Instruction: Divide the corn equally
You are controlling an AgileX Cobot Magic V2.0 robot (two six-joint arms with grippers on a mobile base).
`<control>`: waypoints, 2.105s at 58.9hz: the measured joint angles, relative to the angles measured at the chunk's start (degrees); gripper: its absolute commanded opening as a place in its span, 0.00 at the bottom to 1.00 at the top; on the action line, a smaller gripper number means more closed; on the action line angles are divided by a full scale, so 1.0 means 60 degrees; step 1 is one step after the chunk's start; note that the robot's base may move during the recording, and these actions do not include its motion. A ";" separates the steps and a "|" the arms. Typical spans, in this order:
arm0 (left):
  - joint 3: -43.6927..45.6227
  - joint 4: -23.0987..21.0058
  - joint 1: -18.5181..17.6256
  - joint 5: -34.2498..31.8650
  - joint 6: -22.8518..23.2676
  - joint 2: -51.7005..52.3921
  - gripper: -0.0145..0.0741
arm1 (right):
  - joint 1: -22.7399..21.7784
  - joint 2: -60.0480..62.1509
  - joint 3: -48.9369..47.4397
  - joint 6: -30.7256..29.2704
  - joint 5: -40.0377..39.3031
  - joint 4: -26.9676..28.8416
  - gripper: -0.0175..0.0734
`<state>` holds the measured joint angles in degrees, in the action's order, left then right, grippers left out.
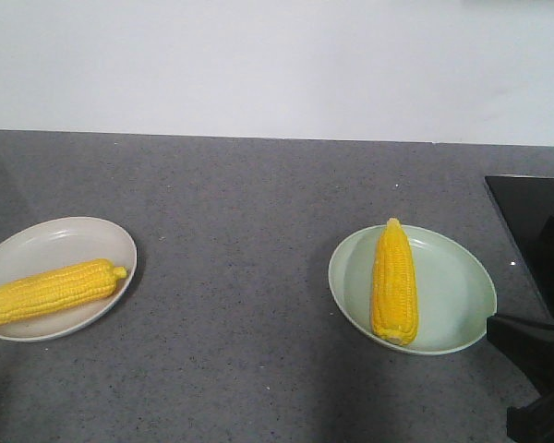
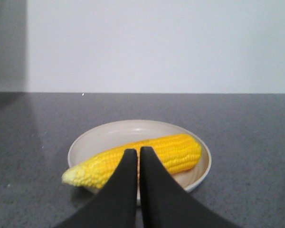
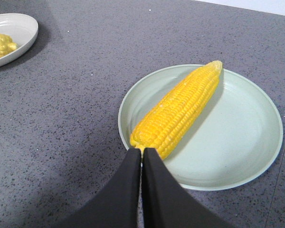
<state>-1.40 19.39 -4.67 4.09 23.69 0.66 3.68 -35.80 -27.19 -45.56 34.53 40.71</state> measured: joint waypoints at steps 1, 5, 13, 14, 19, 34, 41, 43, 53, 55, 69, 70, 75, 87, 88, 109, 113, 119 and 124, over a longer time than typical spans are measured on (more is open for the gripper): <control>0.0000 0.0000 0.0000 -0.0108 0.0000 0.0000 0.16 | 0.0000 0.0000 0.0000 0.0000 0.0000 0.0000 0.19; 0.0000 0.0010 0.0000 -0.0310 0.0000 0.0000 0.16 | 0.0000 0.0000 0.0000 0.0000 0.0000 0.0000 0.19; 0.0000 0.0019 0.0000 -0.0379 0.0000 0.0000 0.16 | 0.0000 0.0000 0.0000 0.0000 0.0000 0.0000 0.19; 0.0000 0.0019 0.0000 -0.0379 0.0000 0.0000 0.16 | 0.0000 0.0000 0.0000 0.0000 0.0000 0.0000 0.19; 0.0000 0.0019 0.0000 -0.0379 0.0000 0.0000 0.16 | 0.0000 0.0000 0.0000 0.0000 0.0000 0.0000 0.19; 0.0000 0.0562 0.0000 -0.0392 -0.0501 0.0000 0.16 | 0.0000 0.0000 0.0000 0.0000 0.0000 0.0000 0.19; 0.0000 0.0649 0.0000 -0.0483 -0.0576 0.0000 0.16 | 0.0000 0.0000 0.0000 0.0000 0.0000 0.0000 0.19; 0.0000 0.0667 0.0000 -0.0483 -0.0574 0.0000 0.16 | 0.0000 0.0000 0.0000 0.0000 0.0000 0.0000 0.19; 0.0000 0.0676 0.0000 -0.0483 -0.0599 0.0000 0.16 | 0.0000 0.0000 0.0000 0.0000 0.0000 0.0000 0.19; 0.0000 0.0676 0.0000 -0.0483 -0.0599 0.0000 0.16 | 0.0000 0.0000 0.0000 0.0000 0.0000 0.0000 0.19; 0.0000 0.0676 0.0000 -0.0483 -0.0608 0.0000 0.16 | 0.0000 0.0000 0.0000 0.0000 0.0000 0.0000 0.19; 0.0000 0.0676 0.0000 -0.0483 -0.0608 0.0000 0.16 | 0.0000 0.0000 0.0000 0.0000 0.0000 0.0000 0.19; 0.0000 0.0676 0.0000 -0.0487 -0.0608 0.0000 0.16 | 0.0000 0.0000 0.0000 0.0000 0.0000 0.0000 0.19; 0.0000 0.0676 0.0000 -0.0494 -0.0608 0.0000 0.16 | 0.0000 0.0000 0.0000 0.0000 0.0000 0.0000 0.19; 0.0000 0.0676 0.0000 -0.0494 -0.0608 0.0000 0.16 | 0.0000 0.0000 0.0000 0.0000 0.0000 0.0000 0.19; 0.0000 0.0676 0.0000 -0.0520 -0.0608 0.0000 0.16 | 0.0000 0.0312 0.0000 0.0000 -0.0052 -0.0038 0.19; 0.0000 0.0676 0.0000 -0.0520 -0.0608 0.0000 0.16 | 0.0000 0.0625 0.0000 0.0007 -0.0052 -0.0197 0.19; 0.0000 0.0676 0.0000 -0.0528 -0.0608 0.0000 0.16 | 0.0000 0.1288 0.0210 0.0324 -0.0284 -0.0712 0.19; 0.0000 0.0676 0.0000 -0.0528 -0.0608 0.0000 0.16 | 0.0000 0.1934 0.0864 0.1225 -0.0923 -0.1275 0.19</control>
<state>-1.40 23.44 -4.67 0.93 20.04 0.66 3.68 -24.20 -22.01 -38.21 28.99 33.06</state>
